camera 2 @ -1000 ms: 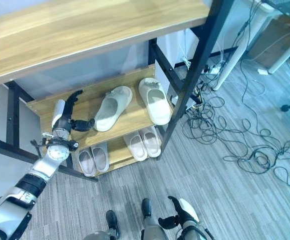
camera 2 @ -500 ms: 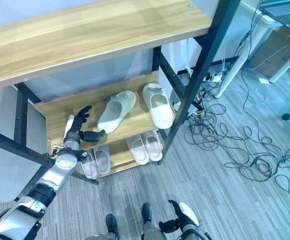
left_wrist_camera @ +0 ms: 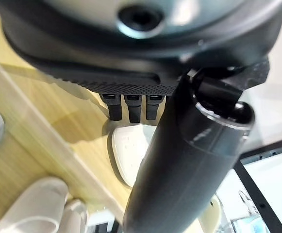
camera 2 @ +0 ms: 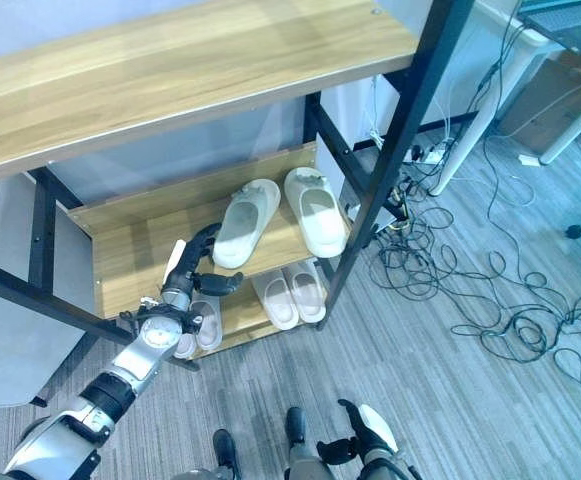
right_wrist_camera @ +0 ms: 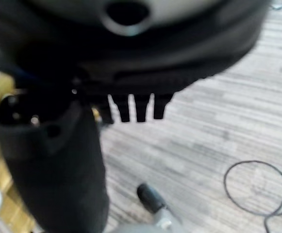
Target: Arrange the slippers neatly on the shoe rack.
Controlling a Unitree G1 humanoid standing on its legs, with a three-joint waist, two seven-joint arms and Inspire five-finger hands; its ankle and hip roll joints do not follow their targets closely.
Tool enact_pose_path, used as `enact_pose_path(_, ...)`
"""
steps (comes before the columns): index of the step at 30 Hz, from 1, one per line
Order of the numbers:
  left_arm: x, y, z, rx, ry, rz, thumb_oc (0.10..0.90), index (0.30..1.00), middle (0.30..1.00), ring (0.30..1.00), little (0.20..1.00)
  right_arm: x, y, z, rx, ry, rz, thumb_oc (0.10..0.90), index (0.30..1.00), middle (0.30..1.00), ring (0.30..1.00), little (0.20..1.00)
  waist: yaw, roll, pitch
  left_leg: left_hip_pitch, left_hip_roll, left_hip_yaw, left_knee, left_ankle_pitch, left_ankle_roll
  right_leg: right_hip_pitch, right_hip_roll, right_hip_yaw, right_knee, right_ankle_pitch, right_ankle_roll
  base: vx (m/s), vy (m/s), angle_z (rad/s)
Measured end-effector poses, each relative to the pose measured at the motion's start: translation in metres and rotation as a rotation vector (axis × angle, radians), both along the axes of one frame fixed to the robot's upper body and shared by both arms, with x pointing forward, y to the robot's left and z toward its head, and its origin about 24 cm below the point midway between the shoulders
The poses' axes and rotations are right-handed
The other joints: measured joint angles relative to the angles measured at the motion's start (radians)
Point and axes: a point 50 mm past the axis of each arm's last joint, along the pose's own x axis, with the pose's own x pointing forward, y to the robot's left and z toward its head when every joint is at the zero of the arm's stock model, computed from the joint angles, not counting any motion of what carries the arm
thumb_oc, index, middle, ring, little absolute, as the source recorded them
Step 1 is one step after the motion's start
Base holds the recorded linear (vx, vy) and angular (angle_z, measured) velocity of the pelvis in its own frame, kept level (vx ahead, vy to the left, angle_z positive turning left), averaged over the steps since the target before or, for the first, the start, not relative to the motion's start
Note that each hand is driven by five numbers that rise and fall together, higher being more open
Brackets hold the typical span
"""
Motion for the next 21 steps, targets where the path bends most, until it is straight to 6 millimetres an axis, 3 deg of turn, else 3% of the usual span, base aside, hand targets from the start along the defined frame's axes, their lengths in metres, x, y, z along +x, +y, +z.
enact_pose_path(9,-0.007,-0.026,-0.002,-0.049,0.018,-0.082,0.8,0.9,0.9,0.9,0.9,0.0,0.0,0.0,0.001,0.0,-0.004,0.8,0.9,0.9,0.9,0.9,-0.001,0.005,-0.003,0.002,0.0,0.005,0.0,0.0,0.0,-0.001,0.001,0.005,0.0,0.0,0.0,0.0,-0.002,0.0)
enact_pose_path(21,-0.014,-0.047,-0.004,-0.075,0.032,-0.165,0.8,0.9,0.9,0.9,0.9,0.0,0.002,-0.001,0.002,-0.006,-0.009,0.8,0.9,0.9,0.9,0.9,-0.004,0.005,-0.003,0.008,0.0,0.003,0.0,0.0,0.0,0.007,0.0,0.003,0.0,0.0,0.0,0.0,0.0,0.0)
